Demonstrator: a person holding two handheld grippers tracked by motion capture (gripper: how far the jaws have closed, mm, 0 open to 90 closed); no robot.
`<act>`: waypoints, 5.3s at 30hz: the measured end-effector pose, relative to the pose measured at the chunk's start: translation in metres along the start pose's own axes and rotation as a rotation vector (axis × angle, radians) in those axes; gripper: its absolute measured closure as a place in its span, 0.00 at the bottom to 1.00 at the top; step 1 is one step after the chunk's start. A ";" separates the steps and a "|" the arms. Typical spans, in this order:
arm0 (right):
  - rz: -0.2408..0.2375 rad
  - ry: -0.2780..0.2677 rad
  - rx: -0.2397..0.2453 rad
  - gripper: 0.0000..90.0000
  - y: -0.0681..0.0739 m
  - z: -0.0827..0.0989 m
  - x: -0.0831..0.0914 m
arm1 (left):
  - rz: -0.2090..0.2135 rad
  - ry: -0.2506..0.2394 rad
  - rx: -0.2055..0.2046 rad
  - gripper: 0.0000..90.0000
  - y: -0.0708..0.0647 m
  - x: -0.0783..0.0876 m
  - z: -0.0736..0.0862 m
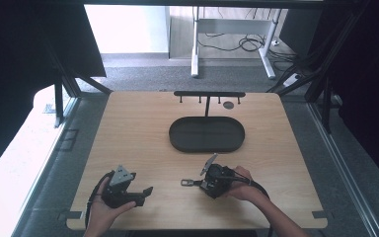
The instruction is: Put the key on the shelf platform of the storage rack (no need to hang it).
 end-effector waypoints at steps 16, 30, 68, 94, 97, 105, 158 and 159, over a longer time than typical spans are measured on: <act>-0.033 0.022 -0.003 0.55 -0.002 0.001 0.000 | 0.004 0.008 0.001 0.23 0.000 -0.003 0.001; -0.059 -0.026 -0.023 0.55 -0.003 -0.003 0.012 | 0.008 0.010 -0.001 0.23 -0.001 -0.004 0.002; -0.085 -0.191 -0.095 0.55 -0.020 -0.020 0.076 | 0.007 0.016 0.006 0.23 -0.001 -0.007 0.003; -0.067 -0.246 -0.125 0.55 -0.037 -0.031 0.094 | 0.007 0.022 0.005 0.23 -0.001 -0.008 0.004; -0.063 -0.253 -0.129 0.55 -0.041 -0.033 0.099 | 0.008 0.020 0.007 0.23 -0.001 -0.008 0.004; -0.054 -0.264 -0.127 0.55 -0.048 -0.040 0.105 | 0.007 0.023 0.005 0.23 0.000 -0.008 0.004; -0.020 -0.235 -0.169 0.55 -0.114 -0.099 0.091 | 0.008 0.017 0.003 0.23 0.001 -0.007 0.003; -0.017 -0.235 -0.172 0.55 -0.116 -0.100 0.089 | 0.008 0.019 0.002 0.23 0.001 -0.007 0.003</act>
Point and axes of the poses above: each handheld gripper's, and its own axes: x roughly backward along the jaws, z roughly out of its underside, y roughly to its left, the point moved 9 cm from there along -x, roughly forward along the jaws, and after that the axes turned 10 degrees about -x, right-handed, at the moved point
